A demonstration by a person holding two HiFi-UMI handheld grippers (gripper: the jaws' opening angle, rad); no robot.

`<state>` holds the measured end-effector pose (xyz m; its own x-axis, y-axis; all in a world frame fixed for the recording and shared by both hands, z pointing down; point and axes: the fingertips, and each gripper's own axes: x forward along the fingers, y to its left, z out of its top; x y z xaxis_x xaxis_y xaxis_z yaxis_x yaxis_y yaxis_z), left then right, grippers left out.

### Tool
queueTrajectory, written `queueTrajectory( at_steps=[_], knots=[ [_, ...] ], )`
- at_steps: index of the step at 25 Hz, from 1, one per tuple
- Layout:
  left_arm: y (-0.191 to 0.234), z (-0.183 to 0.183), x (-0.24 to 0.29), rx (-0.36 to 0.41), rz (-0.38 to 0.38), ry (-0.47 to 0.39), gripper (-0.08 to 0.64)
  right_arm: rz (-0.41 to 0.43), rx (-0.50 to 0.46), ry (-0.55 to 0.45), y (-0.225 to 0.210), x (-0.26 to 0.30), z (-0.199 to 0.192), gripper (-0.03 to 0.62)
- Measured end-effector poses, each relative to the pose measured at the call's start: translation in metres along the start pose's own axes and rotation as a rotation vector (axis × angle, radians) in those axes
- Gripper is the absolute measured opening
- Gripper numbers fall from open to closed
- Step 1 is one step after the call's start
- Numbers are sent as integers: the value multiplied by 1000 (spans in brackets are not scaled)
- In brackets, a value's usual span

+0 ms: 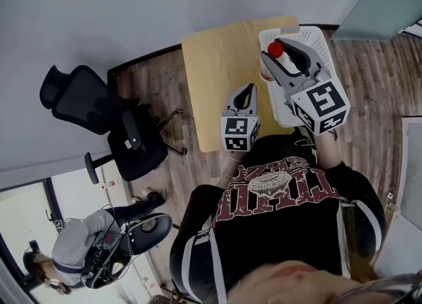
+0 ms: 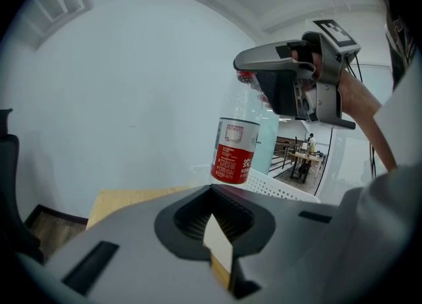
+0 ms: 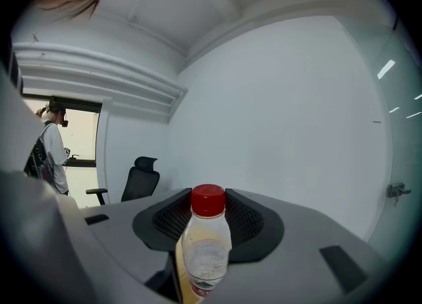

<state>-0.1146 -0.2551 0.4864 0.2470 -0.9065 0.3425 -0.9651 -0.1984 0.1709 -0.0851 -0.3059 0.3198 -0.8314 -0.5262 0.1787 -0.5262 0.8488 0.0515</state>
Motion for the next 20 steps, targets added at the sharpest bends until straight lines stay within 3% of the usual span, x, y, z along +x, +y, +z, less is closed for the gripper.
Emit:
queueTrajectory(
  at_steps=[20],
  knots=[
    [24, -19, -30, -59, 109, 14, 48, 150, 0, 123, 45, 48, -52, 169]
  ],
)
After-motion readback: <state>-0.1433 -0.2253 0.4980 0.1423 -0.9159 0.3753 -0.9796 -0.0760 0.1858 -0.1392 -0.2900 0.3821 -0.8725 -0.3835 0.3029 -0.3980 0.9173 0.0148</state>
